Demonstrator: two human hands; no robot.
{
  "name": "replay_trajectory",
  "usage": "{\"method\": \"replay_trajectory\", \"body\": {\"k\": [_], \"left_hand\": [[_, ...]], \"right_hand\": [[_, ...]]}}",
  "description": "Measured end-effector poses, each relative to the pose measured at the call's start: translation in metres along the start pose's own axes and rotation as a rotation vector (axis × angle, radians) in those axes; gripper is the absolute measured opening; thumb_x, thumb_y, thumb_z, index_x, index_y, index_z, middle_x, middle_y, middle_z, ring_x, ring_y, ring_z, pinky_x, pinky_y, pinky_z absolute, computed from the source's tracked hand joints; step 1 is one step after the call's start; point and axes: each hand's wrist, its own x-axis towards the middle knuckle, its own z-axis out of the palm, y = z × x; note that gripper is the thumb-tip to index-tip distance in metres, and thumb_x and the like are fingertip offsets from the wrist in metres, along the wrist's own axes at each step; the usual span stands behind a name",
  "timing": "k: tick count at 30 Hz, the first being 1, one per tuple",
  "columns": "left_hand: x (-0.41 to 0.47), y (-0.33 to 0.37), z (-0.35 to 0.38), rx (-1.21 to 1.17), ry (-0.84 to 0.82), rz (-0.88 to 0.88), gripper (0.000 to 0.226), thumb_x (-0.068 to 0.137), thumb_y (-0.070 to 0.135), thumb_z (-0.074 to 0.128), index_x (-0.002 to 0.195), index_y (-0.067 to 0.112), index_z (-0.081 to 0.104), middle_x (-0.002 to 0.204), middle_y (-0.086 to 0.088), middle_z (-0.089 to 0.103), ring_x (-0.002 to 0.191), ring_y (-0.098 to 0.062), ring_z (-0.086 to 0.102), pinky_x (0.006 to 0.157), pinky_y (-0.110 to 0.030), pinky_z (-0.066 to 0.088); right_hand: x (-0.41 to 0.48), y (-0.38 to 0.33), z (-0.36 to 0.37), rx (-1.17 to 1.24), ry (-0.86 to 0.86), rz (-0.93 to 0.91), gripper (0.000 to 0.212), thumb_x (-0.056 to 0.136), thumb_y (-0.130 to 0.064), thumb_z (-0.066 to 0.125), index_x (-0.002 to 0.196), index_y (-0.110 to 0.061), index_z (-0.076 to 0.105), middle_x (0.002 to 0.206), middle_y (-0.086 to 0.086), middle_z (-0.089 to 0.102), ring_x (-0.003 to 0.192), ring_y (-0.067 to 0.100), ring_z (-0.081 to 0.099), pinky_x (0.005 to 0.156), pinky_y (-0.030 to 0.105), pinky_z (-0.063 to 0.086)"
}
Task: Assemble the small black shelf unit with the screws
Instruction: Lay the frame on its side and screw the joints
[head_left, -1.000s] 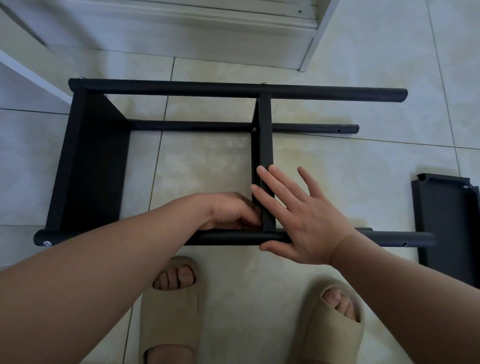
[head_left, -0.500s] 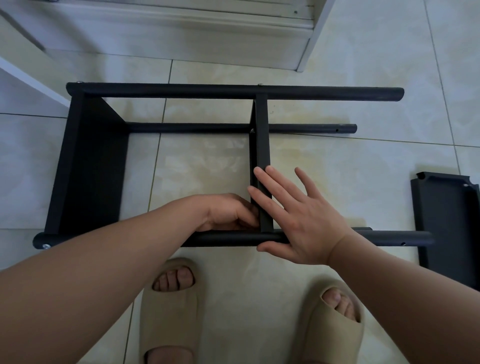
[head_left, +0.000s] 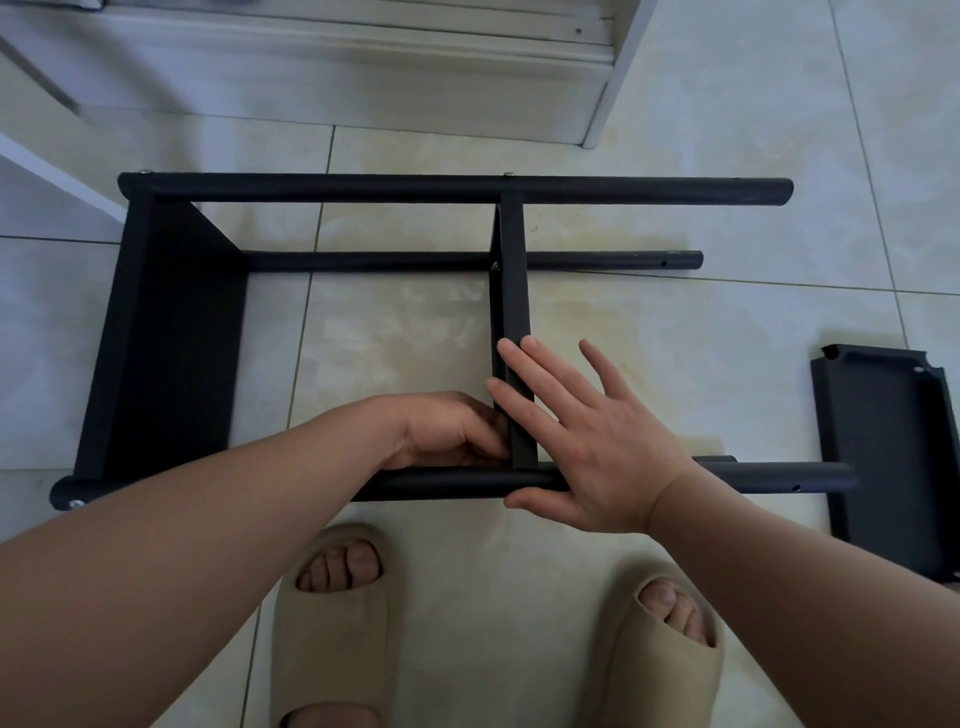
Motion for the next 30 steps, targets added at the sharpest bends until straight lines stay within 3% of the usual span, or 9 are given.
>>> {"method": "replay_trajectory", "body": {"k": [3, 7, 10, 15, 18, 21, 24, 30], "left_hand": [[-0.0007, -0.0007, 0.0004, -0.067, -0.040, -0.005, 0.016, 0.074, 0.005, 0.056, 0.085, 0.008, 0.067, 0.078, -0.008, 0.067, 0.072, -0.019, 0.066, 0.070, -0.029, 0.053], [-0.0006, 0.0020, 0.0036, 0.120, 0.038, -0.002, 0.016, 0.069, 0.015, 0.061, 0.082, 0.010, 0.070, 0.076, -0.007, 0.068, 0.069, -0.018, 0.065, 0.067, -0.027, 0.051], [-0.0007, 0.0022, 0.0033, 0.104, 0.045, 0.007, 0.024, 0.070, 0.009, 0.060, 0.093, 0.004, 0.066, 0.080, -0.010, 0.066, 0.072, -0.021, 0.065, 0.068, -0.028, 0.052], [-0.0024, -0.0002, 0.0004, -0.016, -0.004, 0.016, 0.021, 0.089, -0.009, 0.048, 0.095, 0.005, 0.062, 0.076, -0.006, 0.066, 0.069, -0.018, 0.066, 0.067, -0.028, 0.053], [-0.0046, 0.0023, 0.0030, 0.001, -0.017, -0.012, 0.020, 0.087, 0.003, 0.053, 0.084, 0.011, 0.071, 0.076, -0.004, 0.069, 0.070, -0.017, 0.067, 0.068, -0.028, 0.052], [-0.0056, 0.0055, 0.0070, 0.122, 0.053, -0.031, 0.012, 0.071, 0.016, 0.063, 0.079, 0.013, 0.072, 0.073, -0.005, 0.068, 0.066, -0.017, 0.065, 0.065, -0.027, 0.051], [-0.0029, 0.0054, 0.0052, 0.096, 0.074, -0.012, 0.019, 0.069, 0.008, 0.061, 0.088, 0.007, 0.067, 0.072, -0.008, 0.066, 0.067, -0.020, 0.065, 0.066, -0.028, 0.051], [-0.0007, -0.0005, -0.0023, -0.022, -0.006, -0.011, 0.023, 0.089, -0.011, 0.046, 0.093, 0.006, 0.062, 0.074, -0.005, 0.067, 0.066, -0.017, 0.067, 0.063, -0.026, 0.054]], "right_hand": [[0.0001, -0.0004, -0.0002, -0.003, -0.005, 0.004, 0.091, 0.091, -0.076, 0.039, 0.156, -0.012, 0.037, 0.168, 0.015, 0.016, 0.156, 0.030, 0.015, 0.118, 0.063, 0.025], [0.0001, -0.0008, -0.0012, -0.002, -0.009, 0.008, 0.091, 0.090, -0.076, 0.038, 0.156, -0.013, 0.038, 0.168, 0.015, 0.016, 0.155, 0.031, 0.016, 0.118, 0.063, 0.025], [0.0001, -0.0010, -0.0014, 0.000, -0.011, 0.008, 0.091, 0.090, -0.076, 0.039, 0.156, -0.013, 0.037, 0.168, 0.015, 0.016, 0.155, 0.030, 0.016, 0.118, 0.063, 0.025], [0.0000, -0.0016, -0.0031, 0.007, -0.024, 0.013, 0.092, 0.090, -0.076, 0.041, 0.157, -0.014, 0.036, 0.168, 0.014, 0.014, 0.156, 0.030, 0.014, 0.118, 0.063, 0.024], [0.0001, -0.0018, -0.0042, 0.014, -0.031, 0.016, 0.091, 0.090, -0.076, 0.041, 0.157, -0.014, 0.035, 0.168, 0.013, 0.014, 0.156, 0.030, 0.014, 0.118, 0.063, 0.025], [0.0002, -0.0021, -0.0043, 0.014, -0.034, 0.020, 0.091, 0.090, -0.076, 0.040, 0.157, -0.014, 0.036, 0.168, 0.013, 0.014, 0.156, 0.030, 0.014, 0.118, 0.063, 0.025], [-0.0001, -0.0020, -0.0044, 0.011, -0.035, 0.022, 0.091, 0.090, -0.076, 0.039, 0.157, -0.014, 0.036, 0.168, 0.013, 0.014, 0.156, 0.030, 0.014, 0.117, 0.063, 0.026], [0.0006, -0.0013, -0.0022, 0.020, -0.027, 0.017, 0.091, 0.090, -0.077, 0.038, 0.157, -0.015, 0.036, 0.168, 0.013, 0.014, 0.156, 0.029, 0.013, 0.118, 0.063, 0.025]]}}
